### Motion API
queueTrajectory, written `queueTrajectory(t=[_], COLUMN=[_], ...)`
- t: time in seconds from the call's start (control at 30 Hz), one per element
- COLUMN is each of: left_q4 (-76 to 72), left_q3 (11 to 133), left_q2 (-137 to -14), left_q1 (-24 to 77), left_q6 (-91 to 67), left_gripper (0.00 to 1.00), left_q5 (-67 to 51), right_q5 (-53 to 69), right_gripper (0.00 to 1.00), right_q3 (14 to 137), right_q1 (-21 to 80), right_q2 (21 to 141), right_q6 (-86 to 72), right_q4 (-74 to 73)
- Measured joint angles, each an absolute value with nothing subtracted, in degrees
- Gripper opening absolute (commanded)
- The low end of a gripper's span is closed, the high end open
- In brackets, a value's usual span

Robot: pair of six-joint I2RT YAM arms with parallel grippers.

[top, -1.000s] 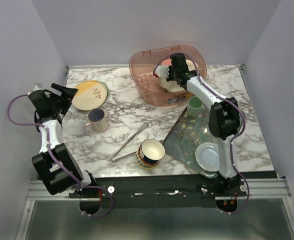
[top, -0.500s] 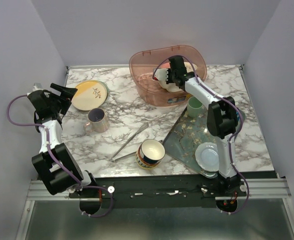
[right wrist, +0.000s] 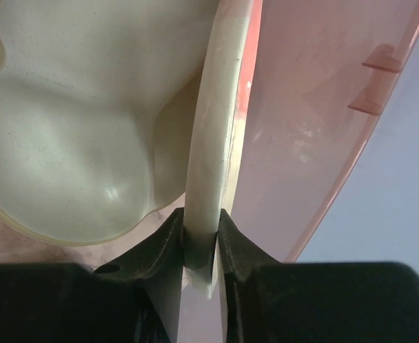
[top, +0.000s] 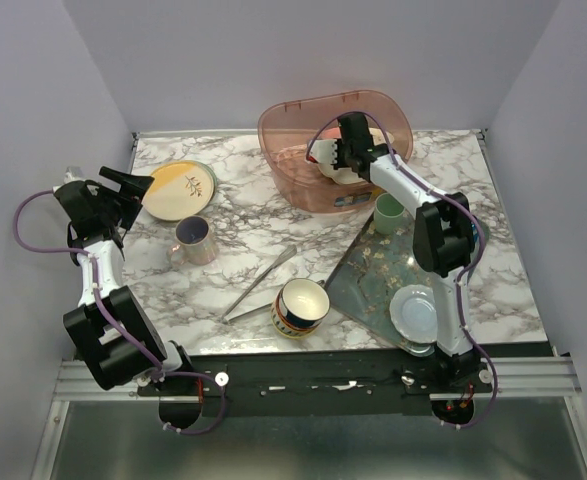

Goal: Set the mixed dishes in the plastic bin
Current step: Place the plate in the plastic bin.

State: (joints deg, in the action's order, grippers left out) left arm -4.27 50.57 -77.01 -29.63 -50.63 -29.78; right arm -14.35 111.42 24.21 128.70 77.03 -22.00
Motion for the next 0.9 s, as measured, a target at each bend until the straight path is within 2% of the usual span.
queueTrajectory(t=[0.23,0.47,0.63,0.9], left_q4=[-4.6,-4.6,-4.7,-4.7], left_q3=[50.5,50.4,50.4,50.4], left_q2=[-77.0,-77.0,-77.0,-77.0], left_q1=[-29.6,-29.6,-29.7,-29.7], left_q6=[-50.6,-50.7,-50.7,-50.7], left_gripper=[0.99,0.99,0.99,0.99], left_q5=[-30.2,-30.3,-30.3,-30.3], right_q5=[-14.3,-14.3,-14.1,-13.6], right_gripper=[0.36,0.47,0.49,0.59], right_q3=[111.4,111.4,111.4,111.5], right_q1=[24.0,24.0,24.0,24.0], right_q2=[128.7,128.9,128.9,128.9], right_q6=[77.3,77.6,77.6,77.6], right_q4=[-22.5,-23.5,-24.5,-26.2])
